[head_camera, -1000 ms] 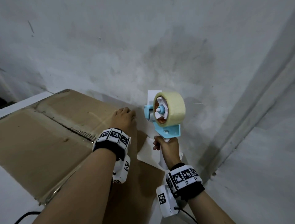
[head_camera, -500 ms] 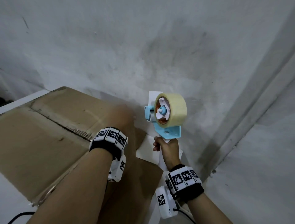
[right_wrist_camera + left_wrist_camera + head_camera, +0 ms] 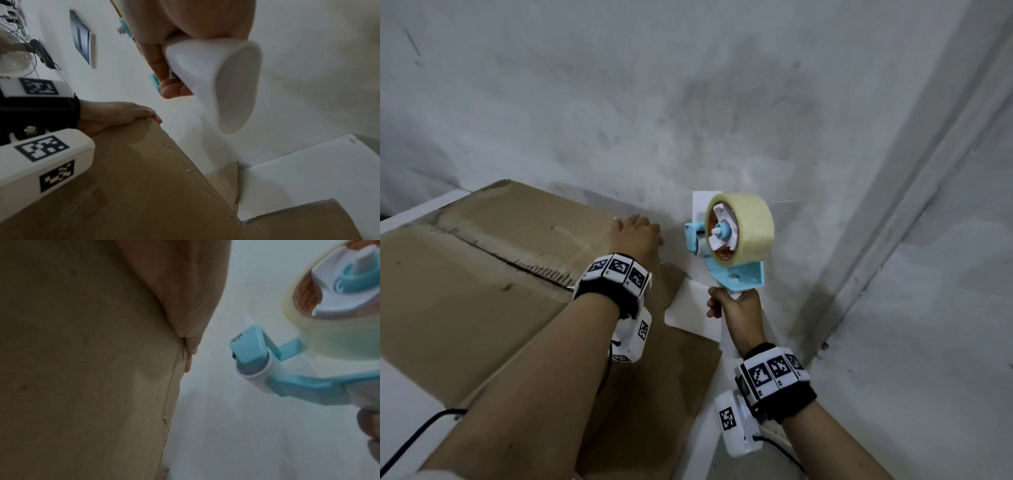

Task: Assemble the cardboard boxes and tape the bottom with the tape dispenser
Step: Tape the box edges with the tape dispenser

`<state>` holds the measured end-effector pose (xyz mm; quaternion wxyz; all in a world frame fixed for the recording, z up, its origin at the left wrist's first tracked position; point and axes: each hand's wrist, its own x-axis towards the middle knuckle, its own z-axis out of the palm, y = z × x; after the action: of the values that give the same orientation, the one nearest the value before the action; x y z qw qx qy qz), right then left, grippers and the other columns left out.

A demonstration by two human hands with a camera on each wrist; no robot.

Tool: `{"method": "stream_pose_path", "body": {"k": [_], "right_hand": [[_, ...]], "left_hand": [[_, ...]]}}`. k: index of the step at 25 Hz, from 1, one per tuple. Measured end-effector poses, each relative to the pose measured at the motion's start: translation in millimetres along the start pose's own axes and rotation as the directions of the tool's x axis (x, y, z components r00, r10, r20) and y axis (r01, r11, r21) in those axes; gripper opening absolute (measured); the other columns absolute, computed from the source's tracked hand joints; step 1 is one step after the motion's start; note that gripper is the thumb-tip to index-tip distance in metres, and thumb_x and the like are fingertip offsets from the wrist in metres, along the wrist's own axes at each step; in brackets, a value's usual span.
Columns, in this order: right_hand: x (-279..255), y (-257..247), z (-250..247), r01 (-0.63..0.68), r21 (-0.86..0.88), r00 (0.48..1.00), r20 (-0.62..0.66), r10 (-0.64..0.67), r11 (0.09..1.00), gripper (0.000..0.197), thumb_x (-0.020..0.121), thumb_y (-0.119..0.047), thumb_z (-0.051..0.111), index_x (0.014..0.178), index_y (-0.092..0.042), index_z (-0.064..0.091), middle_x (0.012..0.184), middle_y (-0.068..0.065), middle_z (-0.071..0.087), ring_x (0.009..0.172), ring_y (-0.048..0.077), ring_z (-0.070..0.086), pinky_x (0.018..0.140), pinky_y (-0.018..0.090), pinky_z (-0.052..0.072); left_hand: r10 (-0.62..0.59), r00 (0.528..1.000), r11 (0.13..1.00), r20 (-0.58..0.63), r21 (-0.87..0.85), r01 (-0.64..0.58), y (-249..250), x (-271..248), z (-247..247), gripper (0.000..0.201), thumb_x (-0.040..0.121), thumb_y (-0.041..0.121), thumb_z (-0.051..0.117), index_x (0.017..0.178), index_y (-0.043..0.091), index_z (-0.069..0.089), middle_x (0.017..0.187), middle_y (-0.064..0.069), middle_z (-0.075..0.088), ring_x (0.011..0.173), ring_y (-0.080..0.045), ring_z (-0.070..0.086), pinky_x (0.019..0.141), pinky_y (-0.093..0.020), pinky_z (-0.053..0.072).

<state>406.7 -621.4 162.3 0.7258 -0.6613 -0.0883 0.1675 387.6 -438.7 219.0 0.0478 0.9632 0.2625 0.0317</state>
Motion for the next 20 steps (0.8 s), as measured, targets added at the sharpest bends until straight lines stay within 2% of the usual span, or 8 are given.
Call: {"method": "stream_pose_path", "body": {"k": [2,4,6,8,12,16,18,20], "right_hand": [[-3,-4,1,-0.007,0.038,1.000,-0.002,0.007,0.999,0.018,0.082,0.005,0.057,0.070,-0.008,0.056,0.049,0.002,0.054,0.036,0.008,0.049,0.045,0.019,0.042],[-6,-8,2,0.000,0.055,1.000,0.006,0.000,0.998,0.018,0.082,0.006,0.056,0.069,-0.007,0.056,0.050,0.005,0.053,0.036,0.008,0.048,0.043,0.018,0.042],[-8,-9,4,0.025,0.041,0.999,0.022,-0.025,0.999,0.022,0.082,0.006,0.057,0.066,-0.008,0.056,0.047,0.003,0.053,0.034,0.008,0.048,0.042,0.018,0.041],[-13,-9,7,0.032,0.031,0.999,0.041,-0.033,0.999,0.025,0.082,0.006,0.057,0.062,-0.009,0.056,0.043,-0.001,0.053,0.033,0.009,0.047,0.043,0.020,0.040],[-29,-9,13,0.062,-0.005,0.993,0.103,-0.061,0.998,0.026,0.082,0.006,0.057,0.062,-0.010,0.056,0.050,0.006,0.052,0.032,0.007,0.047,0.040,0.017,0.039],[-47,-6,17,0.092,-0.059,0.985,0.155,-0.082,0.994,0.025,0.082,0.005,0.057,0.062,-0.010,0.057,0.051,0.006,0.053,0.032,0.006,0.048,0.039,0.016,0.040],[-57,-4,21,0.088,-0.051,0.982,0.174,-0.077,0.995,0.024,0.082,0.005,0.056,0.064,-0.010,0.058,0.049,0.004,0.053,0.033,0.007,0.047,0.039,0.017,0.041],[-69,-2,27,0.080,-0.037,0.978,0.194,-0.071,0.996,0.023,0.082,0.005,0.056,0.065,-0.010,0.058,0.046,0.000,0.052,0.033,0.007,0.047,0.040,0.018,0.041]], "left_hand": [[0.002,0.999,1.000,0.033,-0.016,-0.001,-2,-11,-2,0.048,0.099,0.020,0.031,0.145,0.008,0.026,0.156,-0.012,0.019,0.147,-0.023,0.009,0.118,-0.043,0.007],[-0.040,0.998,0.999,0.058,-0.015,0.041,-7,-30,-5,0.054,0.102,0.021,0.022,0.149,0.006,0.002,0.159,-0.011,-0.002,0.148,-0.023,-0.002,0.119,-0.042,0.003],[-0.076,0.995,0.997,0.069,0.018,0.075,-15,-54,-6,0.054,0.102,0.021,0.018,0.149,0.007,-0.002,0.159,-0.010,-0.006,0.148,-0.023,-0.003,0.119,-0.042,0.003],[-0.090,0.995,0.994,0.045,0.058,0.087,-25,-78,-1,0.053,0.102,0.022,0.018,0.149,0.009,-0.001,0.160,-0.008,-0.003,0.148,-0.022,-0.002,0.119,-0.042,0.003],[-0.089,0.993,0.980,-0.077,0.172,0.102,-42,-124,4,0.053,0.102,0.027,0.021,0.150,0.013,0.003,0.160,-0.005,0.004,0.148,-0.022,0.005,0.118,-0.045,0.008],[-0.157,0.982,0.950,-0.104,0.254,0.179,-58,-166,2,0.054,0.100,0.035,0.023,0.150,0.016,0.011,0.159,-0.004,0.009,0.148,-0.023,0.007,0.117,-0.047,0.009],[-0.153,0.974,0.959,-0.169,0.214,0.188,-72,-189,5,0.053,0.099,0.039,0.025,0.145,0.013,0.029,0.156,-0.008,0.024,0.146,-0.027,0.018,0.115,-0.052,0.013],[-0.112,0.937,0.980,-0.330,0.118,0.159,-86,-216,10,0.057,0.093,0.043,0.026,0.128,0.007,0.054,0.139,-0.015,0.051,0.134,-0.036,0.041,0.107,-0.059,0.027]]}}
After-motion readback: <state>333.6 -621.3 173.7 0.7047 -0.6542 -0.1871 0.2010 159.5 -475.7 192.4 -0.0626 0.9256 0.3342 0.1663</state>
